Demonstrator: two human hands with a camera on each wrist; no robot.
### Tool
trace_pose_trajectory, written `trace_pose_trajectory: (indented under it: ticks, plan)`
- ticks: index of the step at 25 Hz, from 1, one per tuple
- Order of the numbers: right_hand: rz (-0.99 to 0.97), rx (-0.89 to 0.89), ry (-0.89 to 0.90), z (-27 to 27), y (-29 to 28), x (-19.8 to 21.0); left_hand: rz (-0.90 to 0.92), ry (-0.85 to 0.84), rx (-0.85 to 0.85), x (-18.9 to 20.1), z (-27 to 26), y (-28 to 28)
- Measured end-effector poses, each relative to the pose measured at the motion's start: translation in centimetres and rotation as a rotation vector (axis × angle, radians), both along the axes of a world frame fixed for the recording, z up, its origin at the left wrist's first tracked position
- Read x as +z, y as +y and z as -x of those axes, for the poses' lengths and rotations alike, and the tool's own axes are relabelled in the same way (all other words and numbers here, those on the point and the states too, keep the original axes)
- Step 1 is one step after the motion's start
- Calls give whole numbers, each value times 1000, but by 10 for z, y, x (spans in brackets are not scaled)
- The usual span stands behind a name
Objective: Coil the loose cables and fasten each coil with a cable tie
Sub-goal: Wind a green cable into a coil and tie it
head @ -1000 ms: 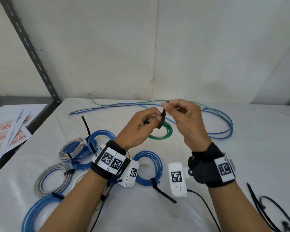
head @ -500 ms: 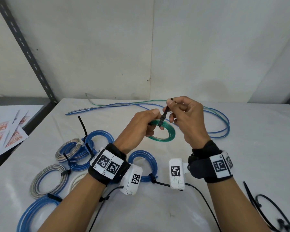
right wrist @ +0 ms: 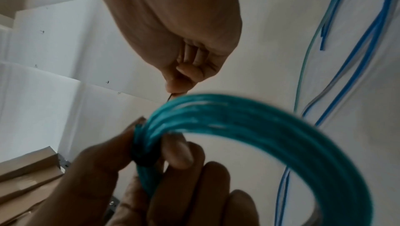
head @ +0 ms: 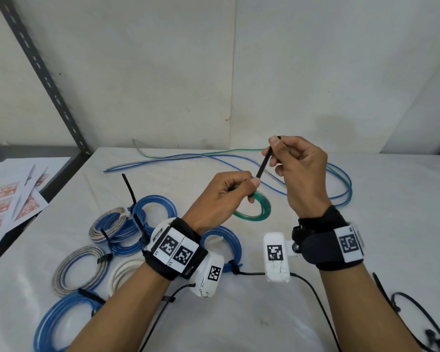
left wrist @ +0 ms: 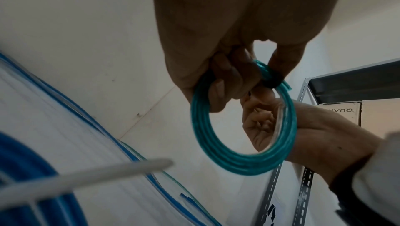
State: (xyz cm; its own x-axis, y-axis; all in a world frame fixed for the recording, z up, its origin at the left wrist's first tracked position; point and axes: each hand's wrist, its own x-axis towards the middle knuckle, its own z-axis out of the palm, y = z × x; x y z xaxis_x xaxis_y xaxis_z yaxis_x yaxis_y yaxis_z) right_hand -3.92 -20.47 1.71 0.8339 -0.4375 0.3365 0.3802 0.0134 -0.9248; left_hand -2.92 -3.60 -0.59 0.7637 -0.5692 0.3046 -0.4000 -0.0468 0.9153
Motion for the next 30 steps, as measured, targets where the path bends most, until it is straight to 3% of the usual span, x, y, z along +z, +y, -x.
trace_pose_trajectory:
  ticks: [8, 14, 17, 22, 24, 28, 30]
  plan:
    - [-184, 130, 17, 4, 12, 5, -32, -33, 40, 6, 17, 9]
    - [-129, 254, 100, 3, 31, 21, -129, -99, 103, 19, 21, 42]
    - [38, 279, 114, -11, 39, 39, -270, -215, 171, 30, 9, 54]
    - [555, 425, 339, -30, 52, 31, -891, -235, 149, 7, -26, 67]
    - [717, 490, 411, -32, 55, 19, -1023, -203, 146, -7, -32, 62]
    - [826, 706, 520, -28, 53, 4, -1187, -124, 104, -12, -33, 61]
    - [767, 643, 619, -37, 39, -7, -1153, -122, 97, -4, -35, 64]
